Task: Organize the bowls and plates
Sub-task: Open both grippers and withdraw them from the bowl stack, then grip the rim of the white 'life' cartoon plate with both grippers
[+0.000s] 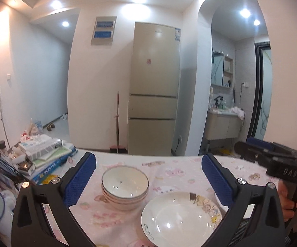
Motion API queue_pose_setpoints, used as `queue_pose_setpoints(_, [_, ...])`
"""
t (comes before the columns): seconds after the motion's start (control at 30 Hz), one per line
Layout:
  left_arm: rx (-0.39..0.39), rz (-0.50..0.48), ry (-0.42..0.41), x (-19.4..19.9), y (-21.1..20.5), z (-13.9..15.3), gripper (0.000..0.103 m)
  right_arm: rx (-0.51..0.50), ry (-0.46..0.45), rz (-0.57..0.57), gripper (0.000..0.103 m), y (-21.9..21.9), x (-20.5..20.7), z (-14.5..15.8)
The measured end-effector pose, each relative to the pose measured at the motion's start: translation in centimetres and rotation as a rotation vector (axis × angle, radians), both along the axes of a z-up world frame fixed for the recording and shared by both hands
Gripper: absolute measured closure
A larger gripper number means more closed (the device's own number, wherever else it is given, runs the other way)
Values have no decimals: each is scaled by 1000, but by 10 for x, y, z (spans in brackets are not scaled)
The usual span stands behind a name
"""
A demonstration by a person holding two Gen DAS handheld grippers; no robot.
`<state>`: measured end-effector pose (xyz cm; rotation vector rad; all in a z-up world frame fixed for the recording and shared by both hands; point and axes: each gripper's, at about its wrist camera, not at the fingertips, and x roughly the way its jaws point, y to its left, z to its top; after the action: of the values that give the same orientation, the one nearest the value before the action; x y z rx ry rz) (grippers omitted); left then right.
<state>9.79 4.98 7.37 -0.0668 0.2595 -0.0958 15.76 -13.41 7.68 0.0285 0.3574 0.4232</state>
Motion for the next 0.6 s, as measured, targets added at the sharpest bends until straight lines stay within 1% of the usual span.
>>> queue_pose_setpoints(0.07, [13, 8, 56, 12, -4, -17, 0, 28, 71, 0, 27, -7, 13, -11])
queue_pose_setpoints(0.17, [3, 7, 127, 23, -8, -40, 0, 57, 173, -20, 27, -17, 33, -33])
queue_pose_setpoints(0.27, [-5, 5, 190, 34, -5, -60, 0, 20, 239, -54, 27, -21, 49, -57])
queue_pose_setpoints(0.33, [-20, -3, 228, 37, -3, -70, 0, -14, 260, -72, 27, -19, 56, -70])
queue_pose_setpoints(0.4, [-35, -21, 257, 39, -3, -77, 0, -23, 284, -72, 29, -20, 63, -78])
queue_pose_setpoints(0.6, [-33, -21, 301, 42, -7, -89, 0, 6, 405, -44, 35, -25, 79, -106])
